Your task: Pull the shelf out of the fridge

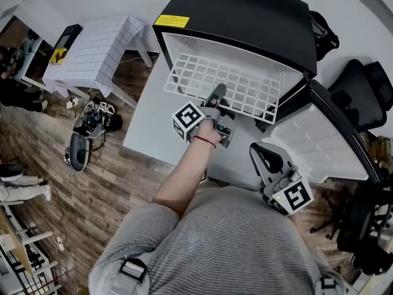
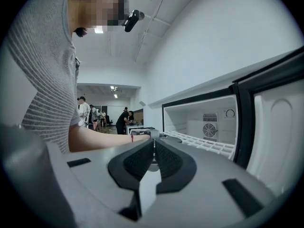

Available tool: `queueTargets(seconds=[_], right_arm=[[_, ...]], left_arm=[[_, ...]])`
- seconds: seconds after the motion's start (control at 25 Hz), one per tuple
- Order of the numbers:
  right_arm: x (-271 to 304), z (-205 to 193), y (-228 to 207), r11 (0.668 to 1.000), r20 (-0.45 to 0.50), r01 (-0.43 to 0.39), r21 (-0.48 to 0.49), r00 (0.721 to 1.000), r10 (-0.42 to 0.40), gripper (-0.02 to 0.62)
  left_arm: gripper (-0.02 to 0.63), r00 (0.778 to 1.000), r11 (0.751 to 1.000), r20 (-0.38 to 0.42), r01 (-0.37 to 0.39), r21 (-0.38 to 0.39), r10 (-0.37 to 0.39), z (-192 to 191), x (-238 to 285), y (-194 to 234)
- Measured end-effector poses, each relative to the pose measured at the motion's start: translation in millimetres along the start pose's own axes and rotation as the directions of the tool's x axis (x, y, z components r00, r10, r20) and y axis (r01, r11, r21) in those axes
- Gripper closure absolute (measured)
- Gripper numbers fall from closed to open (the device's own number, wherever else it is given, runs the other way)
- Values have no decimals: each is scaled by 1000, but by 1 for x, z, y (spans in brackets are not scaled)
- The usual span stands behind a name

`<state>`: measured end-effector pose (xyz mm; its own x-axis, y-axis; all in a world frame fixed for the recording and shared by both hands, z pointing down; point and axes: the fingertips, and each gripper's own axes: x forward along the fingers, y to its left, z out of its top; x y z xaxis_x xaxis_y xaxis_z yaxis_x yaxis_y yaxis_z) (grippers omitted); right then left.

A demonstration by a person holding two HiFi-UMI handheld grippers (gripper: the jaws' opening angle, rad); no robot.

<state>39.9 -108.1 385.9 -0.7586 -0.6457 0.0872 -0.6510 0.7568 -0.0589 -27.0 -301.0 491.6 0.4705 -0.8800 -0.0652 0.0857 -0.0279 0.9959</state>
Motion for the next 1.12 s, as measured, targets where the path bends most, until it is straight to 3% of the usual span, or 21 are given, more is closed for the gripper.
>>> queueTargets(seconds=[1.12], right_arm=[[5,2,6,1000,-2,-3,-6,1000,3,578]], left_arm=[[572,1000,1000,-13,0,-23,0,-3,-9,-2]])
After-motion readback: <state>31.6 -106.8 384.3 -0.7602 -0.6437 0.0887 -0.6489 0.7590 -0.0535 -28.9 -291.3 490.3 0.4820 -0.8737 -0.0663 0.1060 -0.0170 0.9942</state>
